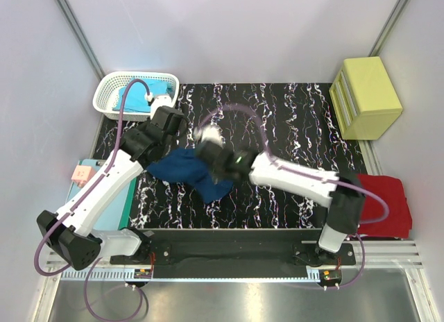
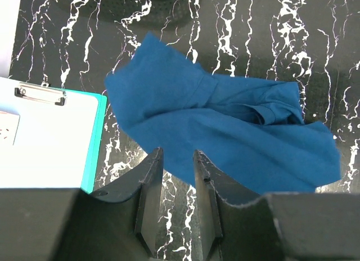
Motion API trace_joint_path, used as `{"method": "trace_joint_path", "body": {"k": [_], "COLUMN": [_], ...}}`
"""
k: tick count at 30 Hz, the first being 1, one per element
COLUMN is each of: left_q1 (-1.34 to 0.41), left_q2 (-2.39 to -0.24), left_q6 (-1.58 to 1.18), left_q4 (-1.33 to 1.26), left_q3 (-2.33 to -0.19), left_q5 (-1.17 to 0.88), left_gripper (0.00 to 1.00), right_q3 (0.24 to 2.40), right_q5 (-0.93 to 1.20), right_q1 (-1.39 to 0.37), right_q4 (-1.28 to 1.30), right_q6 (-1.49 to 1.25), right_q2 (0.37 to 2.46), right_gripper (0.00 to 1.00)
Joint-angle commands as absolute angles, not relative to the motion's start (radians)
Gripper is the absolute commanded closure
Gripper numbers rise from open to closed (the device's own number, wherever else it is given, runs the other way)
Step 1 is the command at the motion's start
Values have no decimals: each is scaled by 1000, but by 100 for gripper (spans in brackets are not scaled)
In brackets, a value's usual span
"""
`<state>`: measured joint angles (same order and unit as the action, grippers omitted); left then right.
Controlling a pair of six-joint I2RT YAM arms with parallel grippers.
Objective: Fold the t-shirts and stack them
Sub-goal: Flatten out the tshirt
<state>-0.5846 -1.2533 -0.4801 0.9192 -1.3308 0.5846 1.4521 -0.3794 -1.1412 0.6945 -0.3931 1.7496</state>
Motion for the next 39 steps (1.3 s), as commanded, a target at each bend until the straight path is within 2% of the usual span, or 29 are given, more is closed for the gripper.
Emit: {"method": "trace_joint_path", "body": {"k": [1,6,9,16,21,24,28,32,38,39], "left_q1": [-584,-584,-584,-584,-587,-617,-655,-661,-661,-661], "left_q2": [-1227,-1238,-1247,-1273,-1307,-1341,-1364,-1359,-1345,-1345], "left_q6": [-489,-472,-459,-449,-474,-483,-479,-469,-459,-459], "left_q4": [881,874,870,827,767,747,736,736,738,738], "left_q3": [-1370,-1379,-1384,-1362,-1329,-1322,-1327,-1324,-1312,-1309], "left_q5": [609,598,586,517,365,347,365,371,377,376], "left_gripper": [67,67,67,67,68,69,70,70,70,70], "right_q3": [1788,2177,2262,2261,2247,2269,2266,2266,2543,2527], "right_q5": [-624,-790,-840,-861,-784,-721,-897,-955,-1029,-1032], "right_q1": [-961,-835,-808,-795,-795,-831,-943,-1014,-1126,-1140], "right_q4": [767,764,749,745,811,835,683,465,237,92], "right_q6": [-290,-147,-138,-129,-187,-178,-26,188,554,613], "right_q2": [1580,1624,1635,1628,1618,1626,1589,1526,1623,1612], "right_gripper": [100,100,100,100,100,100,100,100,100,100]}}
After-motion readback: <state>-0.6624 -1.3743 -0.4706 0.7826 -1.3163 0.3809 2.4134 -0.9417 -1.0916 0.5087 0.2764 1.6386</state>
